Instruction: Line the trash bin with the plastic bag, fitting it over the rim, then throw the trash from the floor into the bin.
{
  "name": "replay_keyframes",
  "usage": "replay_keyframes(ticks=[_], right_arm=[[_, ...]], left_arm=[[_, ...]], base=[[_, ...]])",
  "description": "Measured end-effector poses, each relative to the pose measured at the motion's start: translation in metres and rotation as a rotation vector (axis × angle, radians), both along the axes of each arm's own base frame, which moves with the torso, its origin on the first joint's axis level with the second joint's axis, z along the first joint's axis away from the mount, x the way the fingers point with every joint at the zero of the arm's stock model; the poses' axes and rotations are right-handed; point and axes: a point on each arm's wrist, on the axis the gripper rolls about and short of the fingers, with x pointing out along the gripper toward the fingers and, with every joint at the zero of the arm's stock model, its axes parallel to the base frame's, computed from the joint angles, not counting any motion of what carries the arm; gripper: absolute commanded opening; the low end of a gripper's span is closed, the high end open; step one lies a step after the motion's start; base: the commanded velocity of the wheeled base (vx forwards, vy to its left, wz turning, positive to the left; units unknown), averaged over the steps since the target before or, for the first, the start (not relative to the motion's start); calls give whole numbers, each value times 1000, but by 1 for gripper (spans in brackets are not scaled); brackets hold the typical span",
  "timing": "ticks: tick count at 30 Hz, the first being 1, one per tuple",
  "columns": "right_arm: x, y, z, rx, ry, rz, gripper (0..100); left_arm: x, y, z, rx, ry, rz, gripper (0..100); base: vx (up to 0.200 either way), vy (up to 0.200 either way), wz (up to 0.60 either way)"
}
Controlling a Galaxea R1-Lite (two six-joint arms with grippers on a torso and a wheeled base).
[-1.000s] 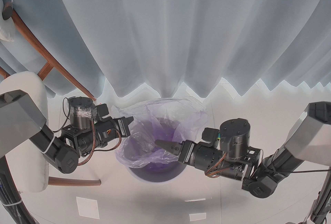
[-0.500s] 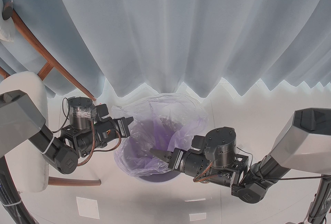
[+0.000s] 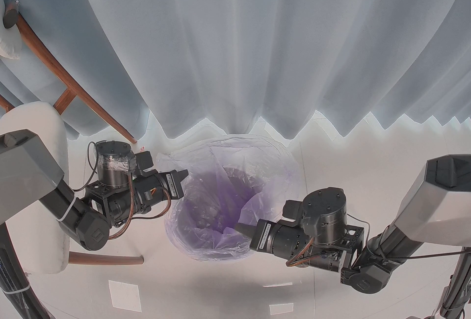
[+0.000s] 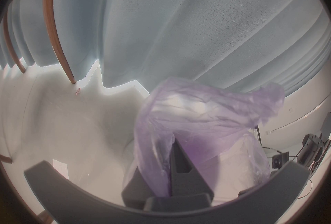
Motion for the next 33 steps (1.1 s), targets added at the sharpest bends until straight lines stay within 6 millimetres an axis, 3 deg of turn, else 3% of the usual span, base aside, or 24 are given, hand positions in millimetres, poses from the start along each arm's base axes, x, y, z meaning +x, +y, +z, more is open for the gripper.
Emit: replay_keyframes(ticks=[10, 24, 29, 33], right_arm=[[8, -11, 12, 8, -43, -29, 0], [58, -17, 43, 86, -187, -90, 0], [77, -16, 51, 119, -227, -112, 0], [95, -17, 51, 134, -250, -140, 0]], left_arm=[[-25, 14, -6, 17, 58, 15, 0], [-83, 31, -1, -45, 142, 23, 0], [-91, 31, 0, -64, 159, 21, 0], [-85, 31, 0, -75, 156, 29, 0]], base=[[0, 0, 0], [0, 0, 0], [0, 0, 0], [0, 0, 0]])
